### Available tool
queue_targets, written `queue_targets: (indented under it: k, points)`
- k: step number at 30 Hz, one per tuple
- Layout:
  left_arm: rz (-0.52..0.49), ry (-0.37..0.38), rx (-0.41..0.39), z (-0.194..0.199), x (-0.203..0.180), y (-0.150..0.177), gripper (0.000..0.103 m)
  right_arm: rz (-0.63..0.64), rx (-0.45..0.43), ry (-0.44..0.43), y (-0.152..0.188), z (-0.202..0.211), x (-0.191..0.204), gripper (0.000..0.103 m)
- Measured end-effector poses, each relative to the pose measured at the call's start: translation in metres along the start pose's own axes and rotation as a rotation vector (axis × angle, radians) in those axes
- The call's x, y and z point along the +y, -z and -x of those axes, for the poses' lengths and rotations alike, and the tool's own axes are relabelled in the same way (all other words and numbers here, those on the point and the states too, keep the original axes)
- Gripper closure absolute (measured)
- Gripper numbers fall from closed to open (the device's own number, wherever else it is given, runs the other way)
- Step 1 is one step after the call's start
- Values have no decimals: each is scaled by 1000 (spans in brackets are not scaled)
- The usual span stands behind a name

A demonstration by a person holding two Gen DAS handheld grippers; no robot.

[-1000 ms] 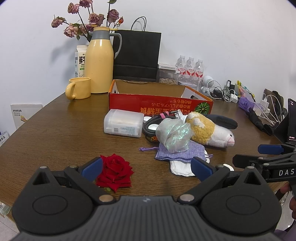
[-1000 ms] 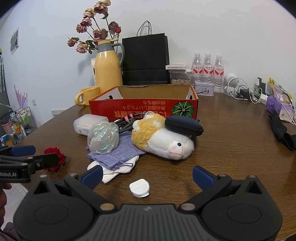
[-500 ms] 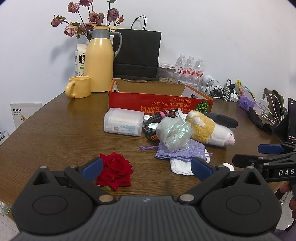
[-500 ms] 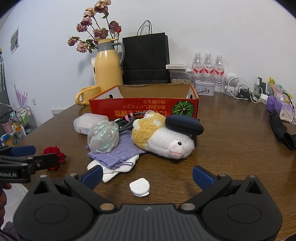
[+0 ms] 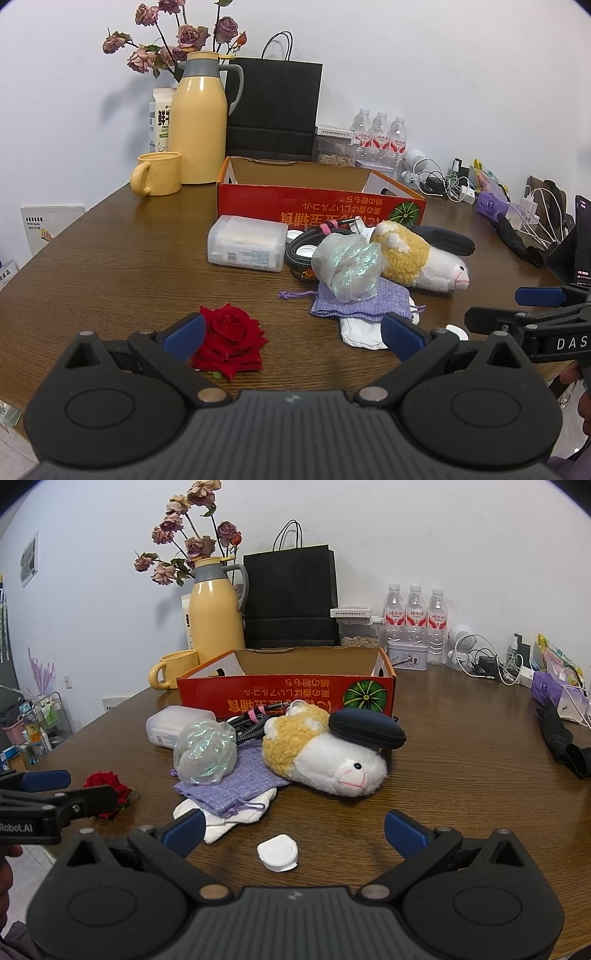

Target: Organize objects

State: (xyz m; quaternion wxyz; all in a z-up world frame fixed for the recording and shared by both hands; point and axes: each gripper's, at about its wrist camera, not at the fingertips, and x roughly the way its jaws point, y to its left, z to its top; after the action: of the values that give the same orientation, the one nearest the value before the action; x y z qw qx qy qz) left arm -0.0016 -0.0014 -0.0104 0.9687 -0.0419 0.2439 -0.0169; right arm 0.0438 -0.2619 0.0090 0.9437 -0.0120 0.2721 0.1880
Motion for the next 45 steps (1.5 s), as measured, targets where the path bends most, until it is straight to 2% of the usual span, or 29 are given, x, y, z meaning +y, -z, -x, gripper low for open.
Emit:
queue_targets:
  k: [29,40,42,45]
  points:
    - [0,0,2,0,1,-1,0,2,2,4,-1,0,0,0]
    - [24,-42,35,-4,14,1,0,44,63,14,8,-14,1,0]
    - [30,-48,43,-7,17,1,0,63,73,15,10,-19,2,5]
    - [38,-59,55,-11,22,2,0,70,100,-12,13,-30,2,22]
